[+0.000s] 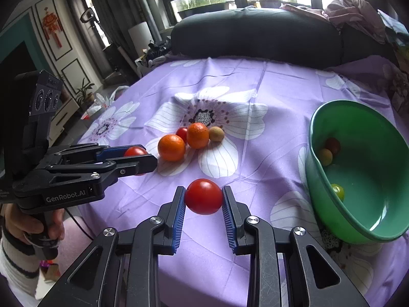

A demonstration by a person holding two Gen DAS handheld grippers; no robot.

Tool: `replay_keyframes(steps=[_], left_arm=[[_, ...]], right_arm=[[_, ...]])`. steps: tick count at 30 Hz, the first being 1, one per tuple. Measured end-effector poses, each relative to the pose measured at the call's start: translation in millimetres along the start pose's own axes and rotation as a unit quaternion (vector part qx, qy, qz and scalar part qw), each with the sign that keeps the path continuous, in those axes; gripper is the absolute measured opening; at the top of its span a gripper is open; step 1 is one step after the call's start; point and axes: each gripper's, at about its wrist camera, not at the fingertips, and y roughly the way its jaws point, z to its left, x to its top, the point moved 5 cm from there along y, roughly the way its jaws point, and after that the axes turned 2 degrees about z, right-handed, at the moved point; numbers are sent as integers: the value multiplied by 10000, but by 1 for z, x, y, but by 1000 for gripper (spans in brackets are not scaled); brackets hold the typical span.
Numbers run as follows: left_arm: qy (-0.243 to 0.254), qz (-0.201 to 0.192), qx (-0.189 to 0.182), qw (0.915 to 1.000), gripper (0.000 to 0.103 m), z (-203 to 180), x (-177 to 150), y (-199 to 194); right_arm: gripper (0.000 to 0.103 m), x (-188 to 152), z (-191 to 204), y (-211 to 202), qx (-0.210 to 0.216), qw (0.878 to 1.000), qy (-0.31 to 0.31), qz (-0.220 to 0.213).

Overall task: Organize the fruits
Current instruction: 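Carry both red tomatoes over the green bowl and open both grippers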

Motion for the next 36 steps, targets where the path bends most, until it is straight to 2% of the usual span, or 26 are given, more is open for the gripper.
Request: replay_keyframes(steps=[8, 19, 23, 27, 36], left_arm=[[269, -132, -287, 9991, 30, -33, 16, -1], [859, -242, -714, 9935, 30, -88, 51, 9], [993, -149, -1003, 9899, 30, -109, 63, 23], [1147, -29, -1108, 9872, 30, -127, 69, 42], [1364, 278, -1120, 9839, 30, -147, 72, 75]], right_arm=[[30, 1, -14, -30, -125, 9990, 146, -396], [30, 5, -64, -68, -511, 9920, 704, -916], [30, 3, -84, -76, -686, 9880, 920, -1031], [30, -2, -101, -79, -830, 9848, 1105, -1048], [30, -11, -128, -79, -973, 9806, 1371, -1007]])
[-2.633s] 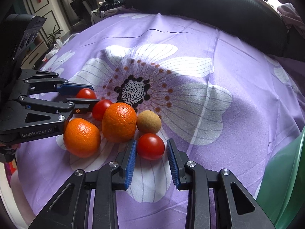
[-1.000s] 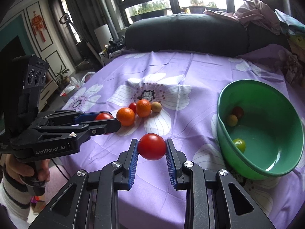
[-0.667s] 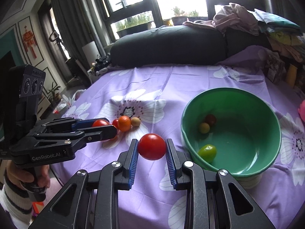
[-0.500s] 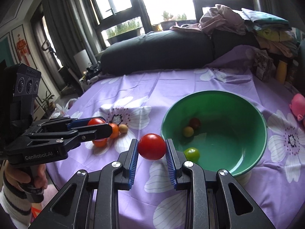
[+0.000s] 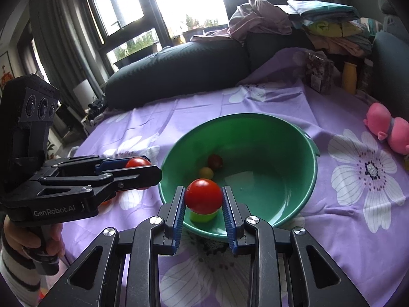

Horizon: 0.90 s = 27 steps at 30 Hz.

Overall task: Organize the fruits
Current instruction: 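Carry both red tomatoes over the green bowl and open both grippers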

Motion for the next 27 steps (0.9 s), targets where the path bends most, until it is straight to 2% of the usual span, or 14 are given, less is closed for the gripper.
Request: replay_keyframes(steps=[11, 19, 21, 23, 24, 27], left_arm=[[98, 183, 106, 9997, 30, -1, 3, 20], [101, 172, 110, 9997, 30, -2, 3, 21], [79, 129, 106, 9998, 34, -1, 4, 18], [42, 78, 120, 9999, 51, 1, 5, 16], [22, 40, 149, 9999, 55, 2, 5, 14], [-26, -43, 149, 9999, 57, 3, 5, 8]], right_arm=[[30, -1, -11, 9, -38, 9999, 93, 94], [30, -4, -13, 11, -73, 9997, 125, 191], [30, -5, -14, 12, -74, 9996, 144, 224], [30, -4, -14, 11, -89, 9996, 157, 223], [30, -4, -14, 11, -91, 9996, 161, 226], [31, -4, -13, 9, -144, 9995, 140, 224]])
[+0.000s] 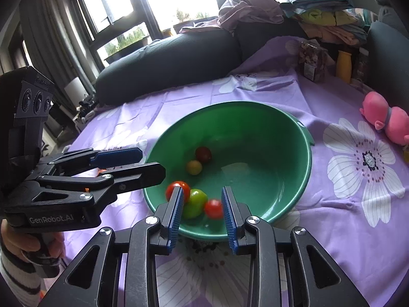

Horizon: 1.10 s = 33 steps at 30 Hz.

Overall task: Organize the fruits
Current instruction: 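Carry both red tomatoes over the green bowl and open both grippers, then move both grippers back toward the oranges and remaining tomato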

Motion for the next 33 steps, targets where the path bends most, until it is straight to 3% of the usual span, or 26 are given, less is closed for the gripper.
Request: replay_keyframes(steps=[3, 5, 9, 16, 22, 28, 33], left_arm=[[-61, -82, 54, 9999, 63, 3, -3, -9], [-149, -122, 170, 9997, 83, 7, -9, -16], [-382, -64, 229, 9990, 84, 17, -37, -27], [-911, 197, 564, 9940, 84, 50, -98, -51], [-1462, 224, 866, 9852, 84, 84, -139, -81], [-2005, 124, 1049, 9740, 84, 112, -166, -108], [-2157, 33, 1211, 9689, 84, 123, -178, -121]], right_arm=[[31, 0, 1, -3, -5, 10000, -1, -15], [32, 1, 3, -6, 15, 10000, -5, -48], [42, -1, 8, -10, 12, 9999, -97, -63], [42, -8, 27, -18, 230, 9992, -313, -68], [42, -18, 63, -17, 776, 9946, -682, 20], [42, -35, 103, 0, 1091, 9868, -1140, 366], [42, -44, 127, 15, 1259, 9819, -1278, 605]])
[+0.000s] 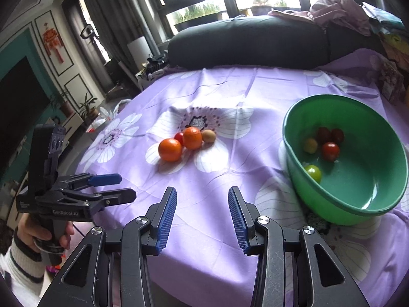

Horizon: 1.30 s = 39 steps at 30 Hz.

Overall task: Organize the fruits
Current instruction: 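Move both grippers back toward the oranges and remaining tomato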

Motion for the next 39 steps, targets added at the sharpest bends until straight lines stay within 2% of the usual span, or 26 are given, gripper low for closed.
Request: replay_keyframes(steps=[8, 18, 21, 29, 36, 39], left_arm=[[-110, -342, 192, 9992, 84, 18, 5, -8], [-113, -488, 182, 9986, 83, 34, 23, -5], [-116, -451, 194, 9987, 83, 38, 30, -1], [77, -509, 144, 9986, 82, 43, 62, 7], [257, -251, 165, 9992, 78, 52, 105, 31], [497, -33, 253, 9984, 76, 50, 114, 45]], right_arm=[[42, 1, 8, 20, 26, 9997, 28, 236], [42, 21, 9, 40, -142, 9994, 53, 321], [42, 26, 5, 48, -30, 9991, 256, 344], [42, 38, 0, 69, -253, 9986, 176, 438], [42, 61, -15, 93, -300, 9978, 273, 516], [42, 66, -19, 104, -244, 9975, 302, 593]])
